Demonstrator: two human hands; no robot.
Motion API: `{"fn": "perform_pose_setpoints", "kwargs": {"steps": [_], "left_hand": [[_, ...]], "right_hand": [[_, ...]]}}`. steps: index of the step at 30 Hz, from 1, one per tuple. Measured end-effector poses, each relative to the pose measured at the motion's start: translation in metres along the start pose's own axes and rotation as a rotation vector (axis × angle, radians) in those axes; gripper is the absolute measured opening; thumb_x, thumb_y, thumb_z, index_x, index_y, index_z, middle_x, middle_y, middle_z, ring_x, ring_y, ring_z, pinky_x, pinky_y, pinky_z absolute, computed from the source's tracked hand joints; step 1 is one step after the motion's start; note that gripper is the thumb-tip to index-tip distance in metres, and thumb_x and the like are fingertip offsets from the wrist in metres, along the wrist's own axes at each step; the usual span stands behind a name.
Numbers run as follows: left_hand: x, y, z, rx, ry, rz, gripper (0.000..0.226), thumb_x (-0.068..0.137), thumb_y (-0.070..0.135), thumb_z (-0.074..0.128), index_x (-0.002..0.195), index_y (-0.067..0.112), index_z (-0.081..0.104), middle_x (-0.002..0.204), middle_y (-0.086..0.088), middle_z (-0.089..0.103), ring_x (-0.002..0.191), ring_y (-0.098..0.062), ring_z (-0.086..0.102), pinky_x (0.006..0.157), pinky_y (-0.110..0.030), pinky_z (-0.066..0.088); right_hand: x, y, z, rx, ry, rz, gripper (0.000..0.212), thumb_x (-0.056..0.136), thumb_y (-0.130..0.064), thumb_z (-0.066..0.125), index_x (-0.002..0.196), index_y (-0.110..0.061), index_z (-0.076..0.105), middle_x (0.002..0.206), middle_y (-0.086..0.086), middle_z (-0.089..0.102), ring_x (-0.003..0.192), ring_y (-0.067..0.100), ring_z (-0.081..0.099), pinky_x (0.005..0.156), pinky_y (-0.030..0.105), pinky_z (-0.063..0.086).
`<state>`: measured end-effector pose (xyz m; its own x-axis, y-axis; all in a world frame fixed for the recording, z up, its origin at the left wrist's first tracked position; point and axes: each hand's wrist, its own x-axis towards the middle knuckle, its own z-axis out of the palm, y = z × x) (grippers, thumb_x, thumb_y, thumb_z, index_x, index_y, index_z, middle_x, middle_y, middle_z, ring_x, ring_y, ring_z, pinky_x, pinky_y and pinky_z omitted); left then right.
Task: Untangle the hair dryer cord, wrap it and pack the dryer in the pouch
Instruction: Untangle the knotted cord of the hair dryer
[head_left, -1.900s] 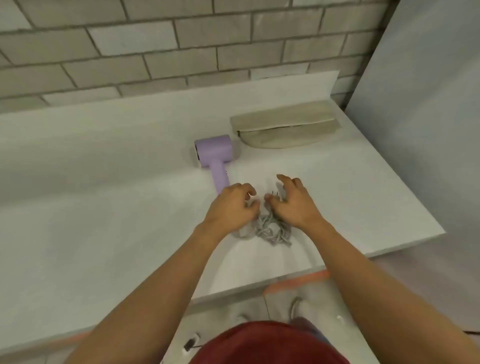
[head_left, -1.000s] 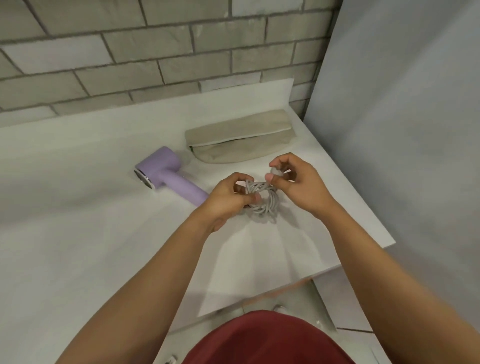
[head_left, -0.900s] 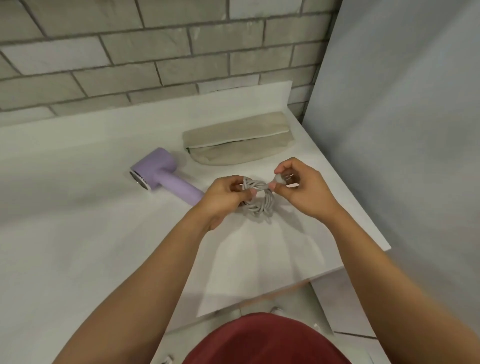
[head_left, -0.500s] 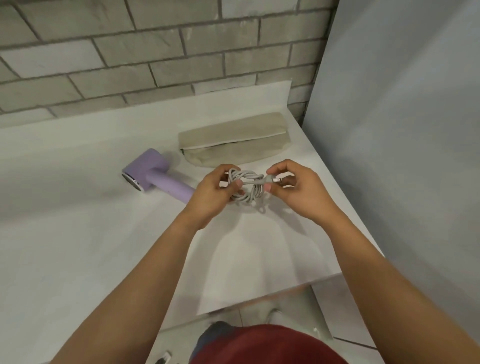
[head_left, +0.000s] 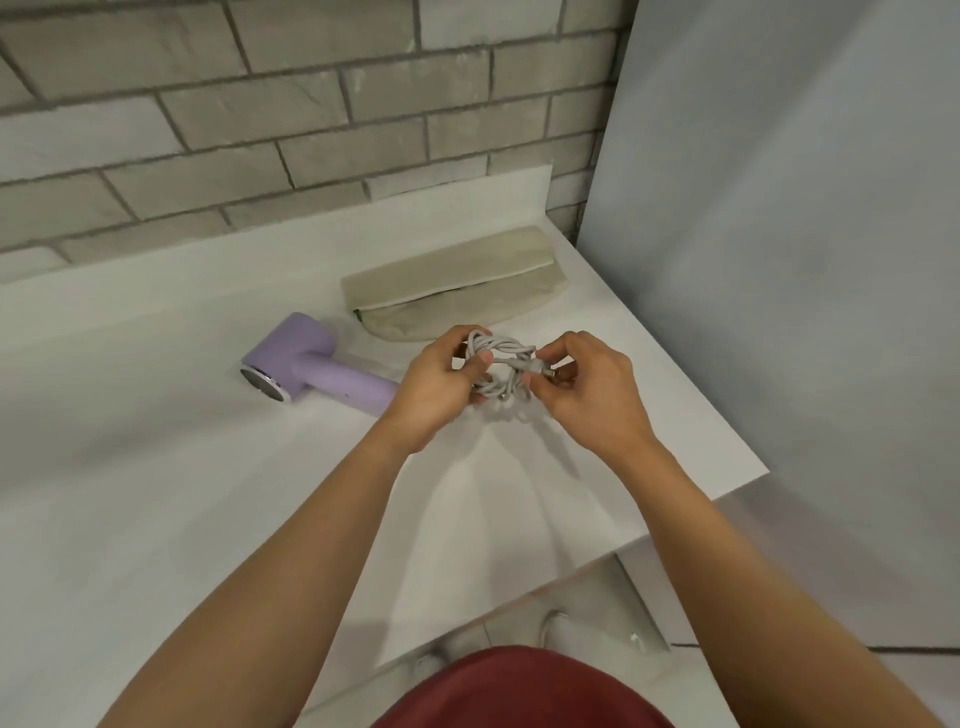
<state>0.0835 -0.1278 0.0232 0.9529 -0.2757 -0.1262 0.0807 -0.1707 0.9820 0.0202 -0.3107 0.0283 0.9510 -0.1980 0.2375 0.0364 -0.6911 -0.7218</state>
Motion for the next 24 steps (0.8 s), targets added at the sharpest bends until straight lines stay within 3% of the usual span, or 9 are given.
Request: {"fn": "perform_pose_setpoints", "kwargs": {"steps": [5, 8, 11, 13, 15, 19, 22, 24], "left_hand": [[-0.01, -0.006, -0.013, 0.074, -0.062, 0.022, 0.016, 0.101, 0.023, 0.064, 0.117, 0.023, 0.066, 0.104, -0.005, 0.067, 0.086, -0.02, 0.075, 0.072, -0.03, 0.063], [-0.015, -0.01, -0.02, 0.097, -0.052, 0.033, 0.016, 0.1, 0.024, 0.066, 0.115, 0.023, 0.067, 0.102, -0.005, 0.065, 0.084, -0.024, 0.076, 0.072, -0.035, 0.065], [-0.018, -0.01, -0.025, 0.16, -0.086, 0.071, 0.019, 0.1, 0.026, 0.066, 0.118, 0.02, 0.068, 0.107, -0.006, 0.065, 0.082, -0.018, 0.075, 0.067, -0.023, 0.061], [-0.018, -0.008, -0.029, 0.143, -0.121, 0.067, 0.021, 0.101, 0.026, 0.066, 0.12, 0.019, 0.07, 0.106, -0.008, 0.065, 0.077, -0.013, 0.074, 0.07, -0.025, 0.062], [-0.018, -0.006, -0.033, 0.067, -0.15, 0.039, 0.022, 0.101, 0.026, 0.065, 0.121, 0.019, 0.071, 0.105, -0.009, 0.066, 0.076, -0.009, 0.072, 0.075, -0.032, 0.064], [-0.015, -0.003, -0.037, -0.108, -0.161, -0.033, 0.026, 0.106, 0.03, 0.057, 0.126, 0.021, 0.07, 0.099, -0.003, 0.066, 0.085, -0.01, 0.067, 0.069, -0.026, 0.057], [-0.014, -0.001, -0.035, -0.094, -0.179, -0.05, 0.028, 0.107, 0.033, 0.053, 0.127, 0.023, 0.07, 0.098, -0.001, 0.066, 0.088, -0.01, 0.065, 0.065, -0.025, 0.054], [-0.015, -0.002, -0.032, -0.062, -0.204, -0.057, 0.027, 0.107, 0.032, 0.053, 0.127, 0.024, 0.069, 0.099, 0.002, 0.067, 0.086, -0.009, 0.065, 0.064, -0.024, 0.054]], "right_hand": [[-0.018, -0.011, -0.004, 0.166, 0.002, 0.094, 0.021, 0.081, -0.022, 0.09, 0.093, -0.027, 0.074, 0.094, -0.015, 0.074, 0.075, 0.001, 0.069, 0.07, 0.009, 0.05], [-0.029, -0.017, -0.005, 0.18, 0.033, -0.003, 0.026, 0.081, -0.013, 0.088, 0.099, -0.026, 0.075, 0.101, -0.012, 0.072, 0.083, 0.003, 0.071, 0.077, 0.012, 0.054], [-0.035, -0.025, -0.003, 0.148, 0.124, -0.142, 0.026, 0.081, -0.007, 0.085, 0.104, -0.017, 0.077, 0.102, -0.006, 0.069, 0.084, 0.012, 0.069, 0.082, 0.021, 0.058], [-0.035, -0.027, -0.002, 0.109, 0.136, -0.169, 0.029, 0.082, -0.009, 0.084, 0.11, -0.015, 0.076, 0.103, -0.004, 0.067, 0.084, 0.013, 0.068, 0.082, 0.024, 0.058], [-0.033, -0.027, -0.004, 0.083, 0.113, -0.135, 0.033, 0.083, -0.012, 0.084, 0.114, -0.017, 0.076, 0.103, -0.005, 0.066, 0.084, 0.011, 0.067, 0.083, 0.024, 0.058], [-0.033, -0.026, -0.01, 0.107, 0.0, 0.024, 0.026, 0.078, -0.019, 0.091, 0.098, -0.026, 0.076, 0.099, -0.007, 0.068, 0.079, 0.01, 0.068, 0.076, 0.022, 0.058], [-0.035, -0.026, -0.014, 0.204, -0.058, 0.141, 0.028, 0.074, -0.028, 0.095, 0.094, -0.028, 0.076, 0.098, -0.007, 0.073, 0.073, 0.014, 0.069, 0.067, 0.02, 0.054], [-0.036, -0.026, -0.014, 0.166, -0.034, 0.108, 0.027, 0.074, -0.029, 0.095, 0.094, -0.028, 0.077, 0.098, -0.007, 0.073, 0.069, 0.012, 0.068, 0.066, 0.018, 0.051]]}}
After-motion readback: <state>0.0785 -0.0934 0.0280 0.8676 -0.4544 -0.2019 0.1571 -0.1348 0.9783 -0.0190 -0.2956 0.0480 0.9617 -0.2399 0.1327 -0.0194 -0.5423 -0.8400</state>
